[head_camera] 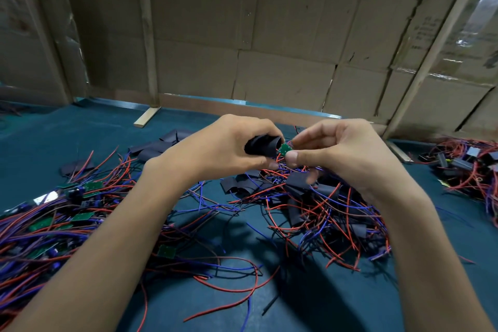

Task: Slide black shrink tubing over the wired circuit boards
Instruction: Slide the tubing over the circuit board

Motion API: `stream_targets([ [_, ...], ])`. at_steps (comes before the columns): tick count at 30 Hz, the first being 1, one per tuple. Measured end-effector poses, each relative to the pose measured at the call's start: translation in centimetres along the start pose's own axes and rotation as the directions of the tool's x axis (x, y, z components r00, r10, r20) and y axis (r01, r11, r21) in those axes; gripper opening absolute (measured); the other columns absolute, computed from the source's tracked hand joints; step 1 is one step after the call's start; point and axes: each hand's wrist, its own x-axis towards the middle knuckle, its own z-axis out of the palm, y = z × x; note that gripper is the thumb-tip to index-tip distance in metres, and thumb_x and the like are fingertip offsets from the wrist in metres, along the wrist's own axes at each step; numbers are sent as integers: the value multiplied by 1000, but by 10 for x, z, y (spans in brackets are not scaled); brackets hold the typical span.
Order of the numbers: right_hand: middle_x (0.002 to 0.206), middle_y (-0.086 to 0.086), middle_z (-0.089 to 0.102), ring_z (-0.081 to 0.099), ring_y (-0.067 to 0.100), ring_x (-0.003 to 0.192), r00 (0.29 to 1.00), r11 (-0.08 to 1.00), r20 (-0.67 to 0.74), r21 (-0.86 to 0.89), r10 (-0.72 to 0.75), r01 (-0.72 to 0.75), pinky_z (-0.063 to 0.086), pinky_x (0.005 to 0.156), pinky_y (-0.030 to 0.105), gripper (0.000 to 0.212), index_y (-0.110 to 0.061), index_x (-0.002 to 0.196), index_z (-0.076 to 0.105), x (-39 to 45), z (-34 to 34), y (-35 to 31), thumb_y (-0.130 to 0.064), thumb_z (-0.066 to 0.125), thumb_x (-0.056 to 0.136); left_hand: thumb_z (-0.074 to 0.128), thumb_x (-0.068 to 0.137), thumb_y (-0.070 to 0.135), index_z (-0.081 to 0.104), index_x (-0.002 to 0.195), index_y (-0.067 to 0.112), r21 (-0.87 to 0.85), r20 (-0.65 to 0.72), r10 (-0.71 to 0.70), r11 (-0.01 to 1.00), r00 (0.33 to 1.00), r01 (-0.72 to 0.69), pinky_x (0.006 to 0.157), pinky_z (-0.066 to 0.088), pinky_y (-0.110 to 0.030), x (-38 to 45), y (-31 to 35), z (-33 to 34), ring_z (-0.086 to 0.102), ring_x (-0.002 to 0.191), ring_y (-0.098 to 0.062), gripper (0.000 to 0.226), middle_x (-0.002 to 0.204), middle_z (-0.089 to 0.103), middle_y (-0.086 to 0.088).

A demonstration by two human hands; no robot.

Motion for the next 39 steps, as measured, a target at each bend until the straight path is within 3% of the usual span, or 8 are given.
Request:
stream_targets([
  [4, 74, 15, 76, 63, 16, 49, 998, 998, -2, 0, -65, 65, 53, 50, 22, 16, -2, 85, 75, 0, 1, -2, 5, 84, 74, 80, 86, 31, 67, 116, 22, 30, -11, -10, 999, 1000, 11, 81, 49, -36, 0, 0, -1, 62, 92, -13, 34, 98, 68, 8],
  [9, 78, 9, 77, 64, 12, 54, 990, 991, 21, 13, -137, 136, 53, 52, 21, 20, -9, 87, 76, -1, 6, -5, 9, 80, 78, 79, 85, 36, 65, 116, 28, 81, -20, -21, 996, 1000, 23, 79, 49, -37, -1, -1, -4, 59, 89, -7, 35, 94, 65, 14],
  [13, 82, 2, 78, 72, 10, 69, 987, 985, -20, -53, -162, 161, 55, 52, 25, 26, -15, 88, 73, -2, 10, -6, 7, 82, 77, 78, 86, 34, 64, 115, 27, 122, -42, -6, 992, 999, 11, 79, 50, -41, -1, -1, -3, 60, 91, -12, 33, 96, 66, 11],
  [20, 80, 3, 78, 67, 6, 60, 988, 991, -87, -41, -131, 127, 45, 48, 16, 29, -16, 89, 69, -2, 10, -7, 4, 84, 74, 82, 83, 24, 70, 109, 16, 55, -126, 74, 996, 989, -67, 74, 48, -41, -3, -1, -2, 62, 83, -21, 30, 89, 68, 1],
  [23, 80, 2, 78, 71, 7, 66, 979, 981, -67, -41, -192, 190, 49, 54, 13, 32, -14, 90, 69, -3, 11, -9, 9, 82, 74, 83, 82, 21, 69, 110, 16, 87, -158, 87, 994, 984, -74, 79, 49, -41, 0, 1, 1, 63, 88, -21, 32, 95, 70, 2],
  [28, 85, 9, 77, 73, 15, 74, 960, 961, -58, -62, -272, 269, 60, 71, 26, 34, -11, 96, 68, -5, 12, -9, 10, 83, 74, 80, 84, 19, 67, 113, 15, 135, -184, 97, 988, 978, -72, 81, 50, -44, 1, -2, 4, 63, 93, -21, 32, 101, 69, 2],
  [34, 85, 6, 78, 73, 11, 71, 965, 966, -61, -62, -255, 251, 53, 59, 16, 34, -10, 98, 68, -4, 14, -9, 11, 82, 74, 80, 85, 17, 68, 115, 11, 177, -205, 163, 976, 965, -128, 81, 52, -42, 2, -4, 7, 63, 93, -19, 33, 103, 68, 2],
  [39, 78, 3, 78, 69, 10, 59, 974, 980, -128, -95, -185, 174, 42, 44, 13, 29, -18, 91, 69, -3, 10, -8, -4, 88, 74, 82, 84, 15, 67, 118, 7, 164, -234, 201, 972, 951, -165, 87, 52, -38, 2, -4, 9, 65, 101, -18, 38, 112, 70, -1],
])
